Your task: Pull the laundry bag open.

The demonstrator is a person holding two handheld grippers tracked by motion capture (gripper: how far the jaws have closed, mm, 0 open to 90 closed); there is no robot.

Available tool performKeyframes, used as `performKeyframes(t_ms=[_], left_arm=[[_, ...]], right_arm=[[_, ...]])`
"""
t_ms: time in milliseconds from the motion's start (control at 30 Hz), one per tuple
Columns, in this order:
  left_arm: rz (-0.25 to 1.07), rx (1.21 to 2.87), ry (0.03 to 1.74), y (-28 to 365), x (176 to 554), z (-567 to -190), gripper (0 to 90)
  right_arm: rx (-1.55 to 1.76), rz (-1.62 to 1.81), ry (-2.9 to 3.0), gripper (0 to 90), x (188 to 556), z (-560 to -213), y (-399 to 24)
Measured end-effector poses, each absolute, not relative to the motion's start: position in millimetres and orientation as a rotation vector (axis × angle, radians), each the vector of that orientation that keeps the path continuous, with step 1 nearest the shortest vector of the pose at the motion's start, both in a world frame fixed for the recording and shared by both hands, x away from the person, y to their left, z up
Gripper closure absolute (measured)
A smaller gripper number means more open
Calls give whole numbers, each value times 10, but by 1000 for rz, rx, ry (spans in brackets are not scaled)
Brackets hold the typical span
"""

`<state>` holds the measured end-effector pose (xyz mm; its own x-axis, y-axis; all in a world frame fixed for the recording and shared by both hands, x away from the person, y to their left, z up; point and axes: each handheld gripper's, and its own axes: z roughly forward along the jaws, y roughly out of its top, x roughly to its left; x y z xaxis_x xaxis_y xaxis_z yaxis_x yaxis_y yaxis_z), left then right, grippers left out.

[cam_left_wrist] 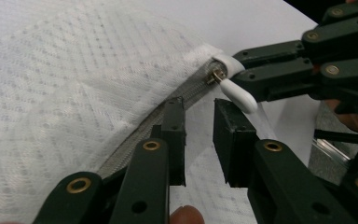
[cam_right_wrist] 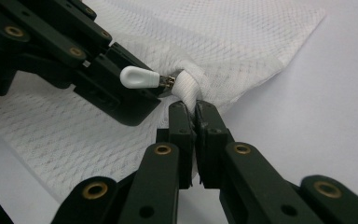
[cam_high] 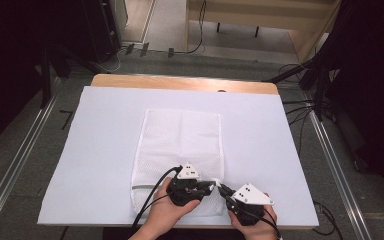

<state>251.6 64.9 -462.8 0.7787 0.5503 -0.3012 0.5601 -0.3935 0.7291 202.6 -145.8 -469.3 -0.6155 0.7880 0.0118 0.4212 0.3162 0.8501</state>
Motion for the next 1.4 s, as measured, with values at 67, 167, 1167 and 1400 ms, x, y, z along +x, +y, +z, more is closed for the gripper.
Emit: performKeyframes(t_ms=[67, 167, 1167, 1400], left_arm=[[-20, 2076, 822, 657, 2514, -4624, 728], [-27, 2060, 825, 675, 2509, -4610, 716], [-51, 2046, 839, 723, 2517, -4572, 872], [-30, 2051, 863, 826, 2530, -4569, 872]], right_arm=[[1070, 1223, 2182, 878, 2028, -4691, -1461], [1069, 1224, 2181, 878, 2029, -4689, -1462], [1043, 1196, 2188, 877, 2024, -4675, -1423], [1056, 1200, 2178, 877, 2033, -4663, -1466]])
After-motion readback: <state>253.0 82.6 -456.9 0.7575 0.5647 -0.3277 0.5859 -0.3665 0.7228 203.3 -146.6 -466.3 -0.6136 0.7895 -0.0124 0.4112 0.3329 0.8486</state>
